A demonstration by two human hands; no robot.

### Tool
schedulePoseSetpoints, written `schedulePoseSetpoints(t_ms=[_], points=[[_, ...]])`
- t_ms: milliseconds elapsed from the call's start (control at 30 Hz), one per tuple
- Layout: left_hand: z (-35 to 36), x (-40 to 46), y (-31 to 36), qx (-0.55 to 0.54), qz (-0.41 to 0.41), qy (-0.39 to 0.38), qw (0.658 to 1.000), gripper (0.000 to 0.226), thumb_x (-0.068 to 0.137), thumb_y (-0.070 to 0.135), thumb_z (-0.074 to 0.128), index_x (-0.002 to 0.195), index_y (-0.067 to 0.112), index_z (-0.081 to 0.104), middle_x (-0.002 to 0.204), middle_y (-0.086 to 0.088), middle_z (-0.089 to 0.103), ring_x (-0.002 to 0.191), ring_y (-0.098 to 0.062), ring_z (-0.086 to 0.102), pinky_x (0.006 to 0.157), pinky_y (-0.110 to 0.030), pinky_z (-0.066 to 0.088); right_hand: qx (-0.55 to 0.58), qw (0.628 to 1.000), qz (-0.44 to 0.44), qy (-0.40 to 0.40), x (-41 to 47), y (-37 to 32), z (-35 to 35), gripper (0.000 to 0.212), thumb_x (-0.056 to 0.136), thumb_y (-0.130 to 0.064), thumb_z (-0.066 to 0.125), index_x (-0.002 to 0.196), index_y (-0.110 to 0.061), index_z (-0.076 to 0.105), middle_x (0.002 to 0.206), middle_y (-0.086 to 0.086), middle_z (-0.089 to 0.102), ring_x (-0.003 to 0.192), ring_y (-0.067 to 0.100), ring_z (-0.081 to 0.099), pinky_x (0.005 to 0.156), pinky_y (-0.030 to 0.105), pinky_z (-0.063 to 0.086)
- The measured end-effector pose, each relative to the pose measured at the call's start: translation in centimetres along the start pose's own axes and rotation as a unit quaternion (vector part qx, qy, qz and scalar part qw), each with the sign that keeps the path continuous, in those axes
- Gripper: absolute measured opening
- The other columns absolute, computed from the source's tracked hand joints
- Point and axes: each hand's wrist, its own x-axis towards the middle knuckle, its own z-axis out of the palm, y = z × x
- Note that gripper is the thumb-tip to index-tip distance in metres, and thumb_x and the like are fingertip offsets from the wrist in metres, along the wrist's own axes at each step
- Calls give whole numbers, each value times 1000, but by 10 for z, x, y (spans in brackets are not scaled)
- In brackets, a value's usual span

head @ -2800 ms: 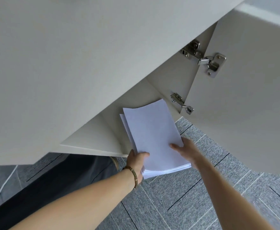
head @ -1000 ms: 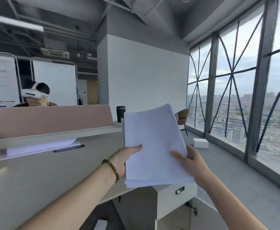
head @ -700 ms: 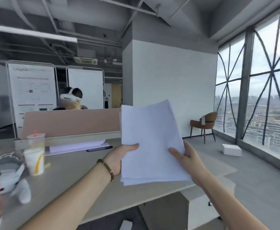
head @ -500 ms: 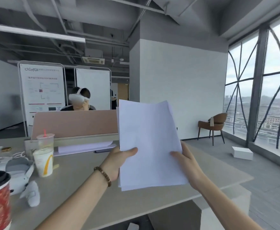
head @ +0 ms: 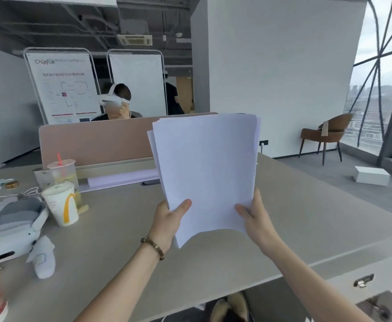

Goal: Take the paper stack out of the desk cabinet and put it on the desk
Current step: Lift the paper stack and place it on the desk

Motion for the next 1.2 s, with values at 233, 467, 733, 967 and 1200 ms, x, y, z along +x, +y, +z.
schedulePoseSetpoints(t_ms=[233,467,733,967,1200], points=[[0,8,-44,24,-22,7,999,11,91,14,70,97,23,74,97,8,80,95,-14,75,86,-36,57,2,1000,29,8,-4,35,13,22,97,-8,48,118,-12,40,108,9,66,98,31,60,70,28,45],[-6,11,-40,7,-45,-29,999,14,87,15,75,101,15,77,102,-2,80,97,-21,75,89,-41,58,83,996,8,20,8,18,11,22,93,-26,64,108,-37,53,108,-14,68,102,7,67,92,42,55],[-3,11,-29,30,-18,-15,999,11,86,19,77,97,19,77,96,5,80,92,-14,76,79,-30,59,113,991,-56,46,34,-33,4,21,93,-34,64,110,-31,51,109,-11,67,103,11,68,88,40,57],[-12,14,-25,1,-38,-59,998,23,86,21,77,108,16,76,107,1,79,100,-16,74,90,-36,56,105,991,-73,40,37,-39,4,26,94,-33,62,115,-28,48,98,-27,66,96,4,68,88,42,57],[-5,6,-48,44,-37,-15,998,7,83,23,80,90,24,78,91,9,81,89,-8,76,77,-26,58,151,988,-31,34,25,-1,13,33,95,-36,61,126,-29,54,124,-8,67,112,11,66,95,42,53]])
